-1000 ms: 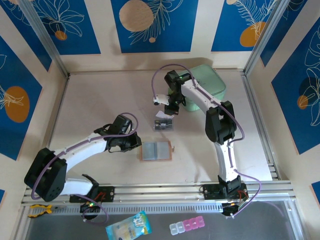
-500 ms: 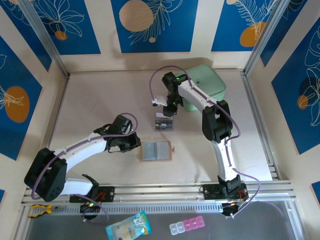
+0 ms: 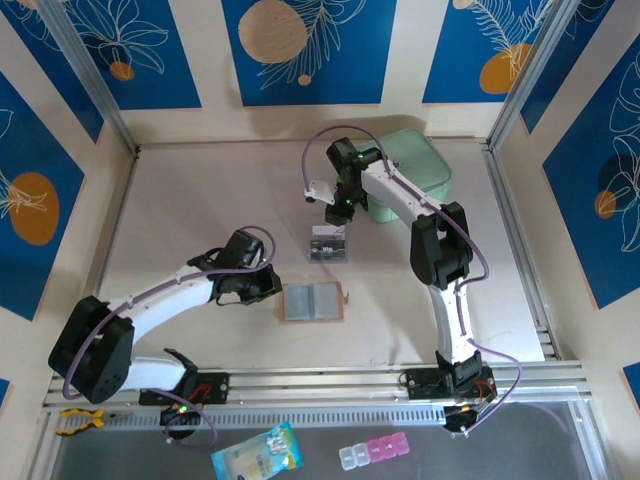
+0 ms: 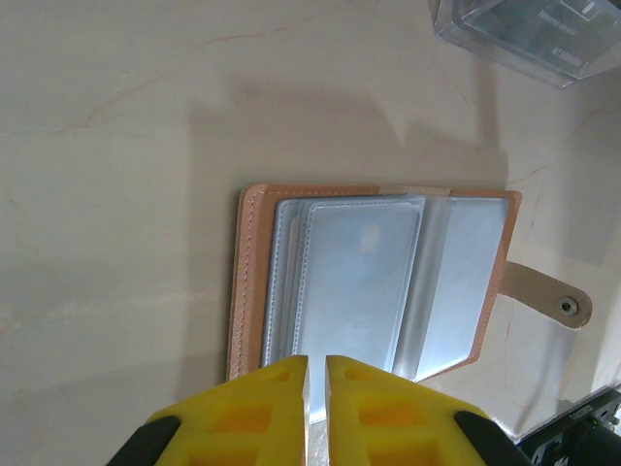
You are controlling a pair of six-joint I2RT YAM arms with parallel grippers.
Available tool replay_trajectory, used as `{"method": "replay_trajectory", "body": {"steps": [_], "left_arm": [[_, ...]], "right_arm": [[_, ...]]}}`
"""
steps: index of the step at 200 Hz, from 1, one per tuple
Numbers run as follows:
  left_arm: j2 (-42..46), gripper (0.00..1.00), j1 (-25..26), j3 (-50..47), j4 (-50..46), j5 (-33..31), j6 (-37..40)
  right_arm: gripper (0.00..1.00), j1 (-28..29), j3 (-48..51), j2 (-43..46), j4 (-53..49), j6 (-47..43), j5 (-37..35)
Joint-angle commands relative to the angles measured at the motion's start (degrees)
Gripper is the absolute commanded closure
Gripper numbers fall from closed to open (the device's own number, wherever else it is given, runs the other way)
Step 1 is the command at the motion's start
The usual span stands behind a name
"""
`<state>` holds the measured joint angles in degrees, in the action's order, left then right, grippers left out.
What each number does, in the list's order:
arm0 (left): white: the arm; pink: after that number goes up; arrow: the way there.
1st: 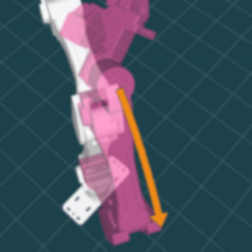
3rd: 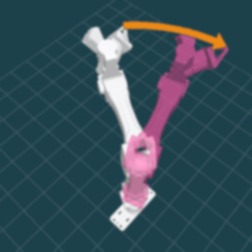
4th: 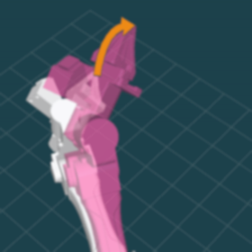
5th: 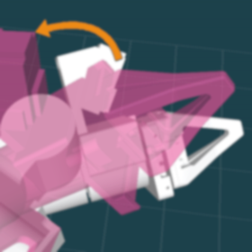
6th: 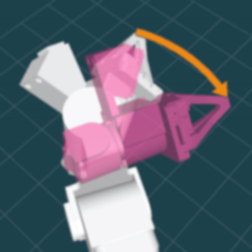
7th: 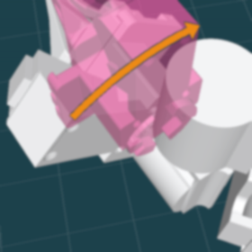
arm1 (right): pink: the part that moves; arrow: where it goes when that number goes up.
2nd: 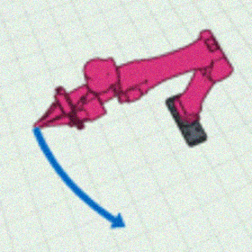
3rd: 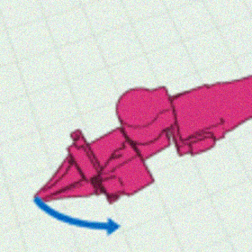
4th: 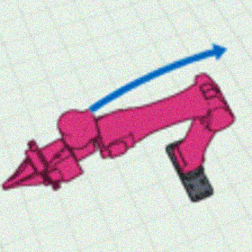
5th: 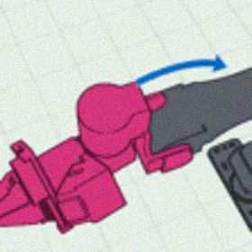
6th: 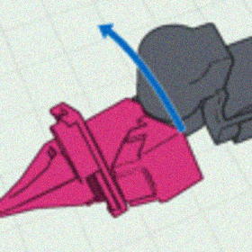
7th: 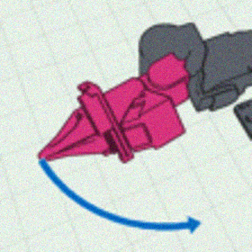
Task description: Take the credit cards out of the card holder
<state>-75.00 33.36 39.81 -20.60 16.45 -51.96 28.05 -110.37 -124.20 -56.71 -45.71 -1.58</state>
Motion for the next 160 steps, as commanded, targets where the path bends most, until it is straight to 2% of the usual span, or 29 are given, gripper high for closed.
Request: {"method": "replay_trajectory", "body": {"steps": [1,108,137,160], "left_arm": [[0.2,0.86,-0.8,-0.3,-0.4,0.7,1.1],[0.9,0.87,-0.8,-1.0,-0.2,0.7,0.8],[0.7,0.86,-0.8,-1.2,0.7,1.0,0.6],[0.3,0.86,-0.8,-1.2,1.4,1.1,0.8]], "right_arm": [[0.77,-0.1,2.4,2.1,3.3,2.2,-0.6],[0.68,1.6,7.7,4.6,10.3,2.0,-4.9],[0.67,1.7,9.3,8.0,12.8,5.6,-5.6],[0.69,2.3,11.3,11.3,13.7,12.8,-5.6]]}}
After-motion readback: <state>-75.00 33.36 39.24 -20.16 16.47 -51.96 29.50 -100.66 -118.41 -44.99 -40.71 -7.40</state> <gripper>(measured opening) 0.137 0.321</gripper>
